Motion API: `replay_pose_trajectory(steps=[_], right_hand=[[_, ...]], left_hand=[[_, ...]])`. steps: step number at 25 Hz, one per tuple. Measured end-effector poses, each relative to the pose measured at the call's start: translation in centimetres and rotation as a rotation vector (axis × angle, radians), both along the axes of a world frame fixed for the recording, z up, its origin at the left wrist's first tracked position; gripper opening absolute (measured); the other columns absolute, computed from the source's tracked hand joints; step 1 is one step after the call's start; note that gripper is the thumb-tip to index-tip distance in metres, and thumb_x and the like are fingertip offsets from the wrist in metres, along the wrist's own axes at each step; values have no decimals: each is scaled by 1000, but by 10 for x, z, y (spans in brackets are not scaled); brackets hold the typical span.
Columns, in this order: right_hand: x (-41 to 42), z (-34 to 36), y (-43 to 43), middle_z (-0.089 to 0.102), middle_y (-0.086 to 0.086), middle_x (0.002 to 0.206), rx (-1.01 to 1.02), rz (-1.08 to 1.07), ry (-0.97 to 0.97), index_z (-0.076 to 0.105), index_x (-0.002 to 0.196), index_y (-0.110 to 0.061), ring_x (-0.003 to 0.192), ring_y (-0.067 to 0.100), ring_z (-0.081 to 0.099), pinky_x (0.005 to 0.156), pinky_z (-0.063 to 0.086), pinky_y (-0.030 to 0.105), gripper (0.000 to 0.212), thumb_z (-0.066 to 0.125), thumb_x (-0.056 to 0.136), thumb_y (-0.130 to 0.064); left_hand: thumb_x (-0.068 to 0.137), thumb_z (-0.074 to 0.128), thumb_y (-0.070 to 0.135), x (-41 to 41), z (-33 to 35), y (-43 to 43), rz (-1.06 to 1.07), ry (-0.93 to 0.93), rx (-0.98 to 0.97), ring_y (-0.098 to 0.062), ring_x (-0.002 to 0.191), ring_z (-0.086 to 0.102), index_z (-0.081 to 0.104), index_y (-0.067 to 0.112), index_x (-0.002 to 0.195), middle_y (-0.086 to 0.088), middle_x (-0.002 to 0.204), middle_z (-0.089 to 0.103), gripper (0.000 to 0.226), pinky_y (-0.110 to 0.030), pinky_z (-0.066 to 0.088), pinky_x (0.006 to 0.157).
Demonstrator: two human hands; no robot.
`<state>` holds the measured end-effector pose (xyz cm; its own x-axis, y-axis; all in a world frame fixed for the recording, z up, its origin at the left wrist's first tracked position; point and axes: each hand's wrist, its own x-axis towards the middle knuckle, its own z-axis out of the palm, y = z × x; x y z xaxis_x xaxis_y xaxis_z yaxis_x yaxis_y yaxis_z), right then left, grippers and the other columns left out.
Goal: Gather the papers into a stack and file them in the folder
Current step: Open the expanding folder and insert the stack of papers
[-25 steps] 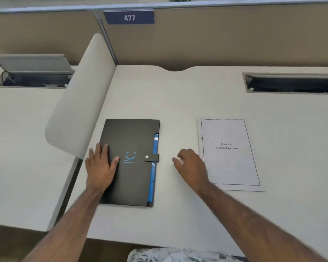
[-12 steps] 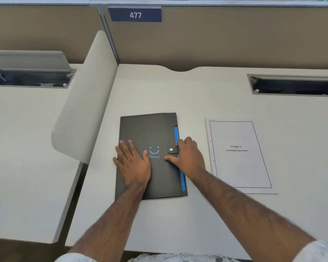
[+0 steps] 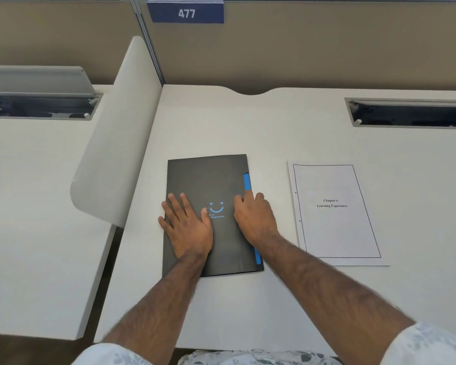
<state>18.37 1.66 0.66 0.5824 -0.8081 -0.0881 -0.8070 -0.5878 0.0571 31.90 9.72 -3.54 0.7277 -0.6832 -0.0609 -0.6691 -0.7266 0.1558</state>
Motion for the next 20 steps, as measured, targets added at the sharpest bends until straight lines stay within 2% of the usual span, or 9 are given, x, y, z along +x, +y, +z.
replay_pose_trajectory(steps=[2,4,6,8,10,12,15,17,20], right_hand=[[-1,4,1,58,9,75,46,-20,-38,55,77,-13,61,27,53,48,36,32,25,76,69,-3],[-3,9,-10,61,10,77,65,-148,-170,59,81,-10,63,30,59,48,37,32,19,77,74,-6],[-7,11,-22,62,13,86,108,-297,-344,59,91,-6,72,32,62,56,44,37,5,60,92,-11],[-13,12,-24,59,9,88,179,-417,-533,56,96,-7,73,28,60,63,49,40,16,55,99,-23],[-17,7,-19,63,5,90,272,-524,-659,58,99,-10,75,25,63,68,55,40,18,62,97,-28],[-21,1,-22,69,5,88,460,-721,-860,64,95,-9,75,25,68,72,60,41,13,67,93,-21],[-29,17,-28,69,14,84,856,-1021,-1292,69,90,-6,58,19,62,62,60,34,5,69,91,-10],[-32,40,-26,70,12,80,954,-1086,-1475,68,88,-8,60,16,63,63,58,33,5,71,91,-10],[-26,88,-20,71,4,77,959,-1010,-1664,67,90,-13,69,18,69,69,60,38,6,69,94,-17]], left_hand=[[98,24,51,-1,1,0,1,-4,4,-41,153,19,26,7,159,-21,167,18,75,-62,19,119],[98,24,51,-1,1,-1,-2,-12,3,-41,153,19,25,7,159,-21,167,18,75,-62,19,119],[98,25,51,0,0,0,-7,-18,4,-41,153,19,25,8,159,-21,167,18,75,-62,19,119],[98,24,51,-1,0,0,-11,-27,7,-40,153,18,25,8,159,-21,167,18,75,-61,19,119],[99,25,51,0,-1,0,-11,-16,15,-40,153,18,24,8,159,-20,167,18,74,-61,19,119],[101,32,50,1,2,-1,-14,16,8,-41,153,18,25,8,159,-20,167,18,72,-61,20,119],[101,39,51,5,14,0,-13,94,-31,-41,153,19,28,9,158,-20,167,20,71,-59,21,119],[102,36,53,5,30,-4,-4,176,-84,-37,152,23,32,12,156,-16,166,25,68,-55,23,119],[100,31,60,-4,69,-12,-15,388,-248,-29,139,45,52,17,139,-8,149,51,61,-49,35,113]])
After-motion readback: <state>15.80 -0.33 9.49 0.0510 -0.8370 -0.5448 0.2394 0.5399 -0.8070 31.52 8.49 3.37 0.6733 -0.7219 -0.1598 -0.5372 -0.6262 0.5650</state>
